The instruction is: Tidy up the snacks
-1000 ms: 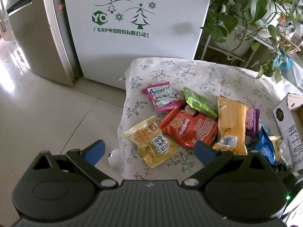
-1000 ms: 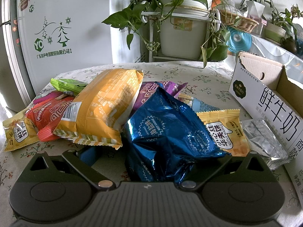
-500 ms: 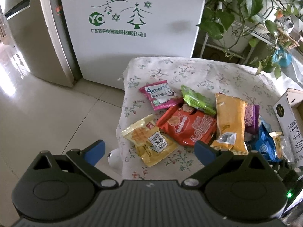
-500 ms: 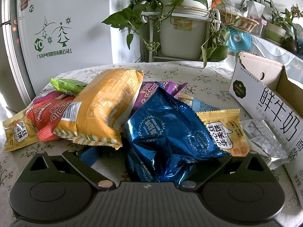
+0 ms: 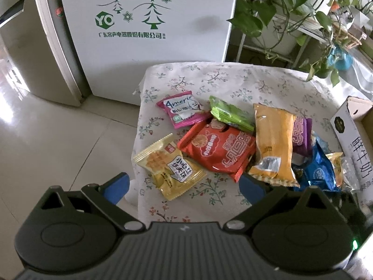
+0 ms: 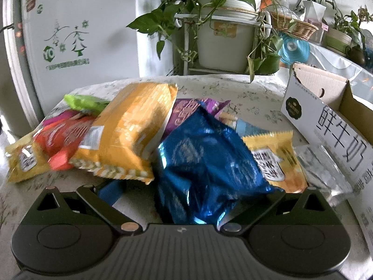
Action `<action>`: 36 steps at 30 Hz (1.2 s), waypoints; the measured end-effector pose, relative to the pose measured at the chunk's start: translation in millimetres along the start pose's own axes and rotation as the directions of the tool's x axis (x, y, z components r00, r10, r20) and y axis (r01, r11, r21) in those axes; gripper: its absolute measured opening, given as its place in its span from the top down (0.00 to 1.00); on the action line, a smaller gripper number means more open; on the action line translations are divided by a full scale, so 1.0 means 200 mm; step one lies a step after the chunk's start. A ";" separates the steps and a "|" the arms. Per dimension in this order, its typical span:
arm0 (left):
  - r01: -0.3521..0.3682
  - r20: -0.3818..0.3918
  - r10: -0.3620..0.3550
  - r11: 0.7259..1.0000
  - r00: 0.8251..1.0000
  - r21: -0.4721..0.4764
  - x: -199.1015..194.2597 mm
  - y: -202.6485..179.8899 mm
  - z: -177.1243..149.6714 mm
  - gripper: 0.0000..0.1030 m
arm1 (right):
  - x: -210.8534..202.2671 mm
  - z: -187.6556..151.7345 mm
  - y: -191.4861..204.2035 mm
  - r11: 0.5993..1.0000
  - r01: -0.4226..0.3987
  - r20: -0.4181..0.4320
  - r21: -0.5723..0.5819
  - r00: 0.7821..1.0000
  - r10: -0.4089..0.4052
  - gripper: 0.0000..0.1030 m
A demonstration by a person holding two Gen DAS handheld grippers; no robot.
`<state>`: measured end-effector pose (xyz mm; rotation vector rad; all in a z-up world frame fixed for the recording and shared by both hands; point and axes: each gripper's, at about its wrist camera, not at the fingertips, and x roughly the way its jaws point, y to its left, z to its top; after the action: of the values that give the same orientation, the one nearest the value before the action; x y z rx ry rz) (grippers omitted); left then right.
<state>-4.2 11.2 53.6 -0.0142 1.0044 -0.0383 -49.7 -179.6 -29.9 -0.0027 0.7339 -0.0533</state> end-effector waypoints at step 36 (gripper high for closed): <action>0.014 -0.018 -0.013 0.998 1.000 0.053 0.03 -0.12 -0.02 0.03 | -0.13 0.14 -0.32 0.947 -0.008 -0.020 0.321 1.000 0.015 0.00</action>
<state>-5.4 -13.8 46.3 0.0282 1.0210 -0.0774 -52.4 -242.4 9.6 0.3143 0.7412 -0.1615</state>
